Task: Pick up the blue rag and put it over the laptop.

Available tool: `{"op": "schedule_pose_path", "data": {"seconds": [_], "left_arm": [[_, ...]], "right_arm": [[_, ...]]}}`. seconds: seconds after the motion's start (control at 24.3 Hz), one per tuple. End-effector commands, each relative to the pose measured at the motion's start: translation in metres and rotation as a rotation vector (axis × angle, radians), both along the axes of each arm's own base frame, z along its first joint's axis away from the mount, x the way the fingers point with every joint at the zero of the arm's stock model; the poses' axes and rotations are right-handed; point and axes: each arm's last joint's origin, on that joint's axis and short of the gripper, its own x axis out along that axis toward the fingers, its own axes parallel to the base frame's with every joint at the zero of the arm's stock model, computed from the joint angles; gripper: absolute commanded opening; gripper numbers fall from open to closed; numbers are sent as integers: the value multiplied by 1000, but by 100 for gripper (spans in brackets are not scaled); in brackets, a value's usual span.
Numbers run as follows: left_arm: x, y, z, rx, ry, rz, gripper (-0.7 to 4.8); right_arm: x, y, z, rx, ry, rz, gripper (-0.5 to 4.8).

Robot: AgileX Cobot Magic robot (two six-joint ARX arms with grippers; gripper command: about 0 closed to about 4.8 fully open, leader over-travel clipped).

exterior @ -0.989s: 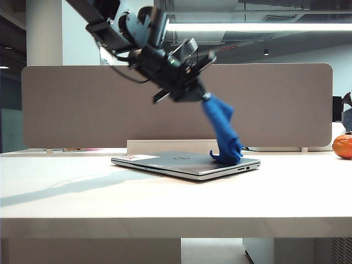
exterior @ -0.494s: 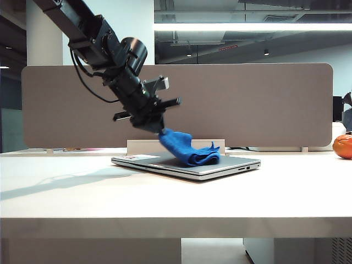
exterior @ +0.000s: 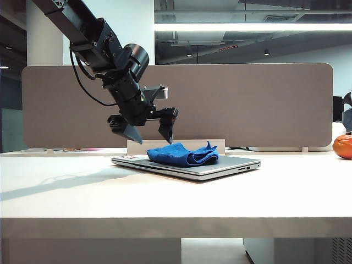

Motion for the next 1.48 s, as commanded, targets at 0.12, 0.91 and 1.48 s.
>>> {"op": "schedule_pose_path", "data": {"seconds": [0.12, 0.91, 1.48], "left_arm": [[-12, 14, 35, 36, 4, 31, 466], [-86, 83, 148, 77, 48, 71, -6], [-183, 113, 201, 39, -177, 69, -6]], "right_arm": [[0, 0, 0, 2, -5, -1, -5], [2, -2, 0, -10, -10, -81, -5], [2, -2, 0, -11, -11, -89, -5]]}}
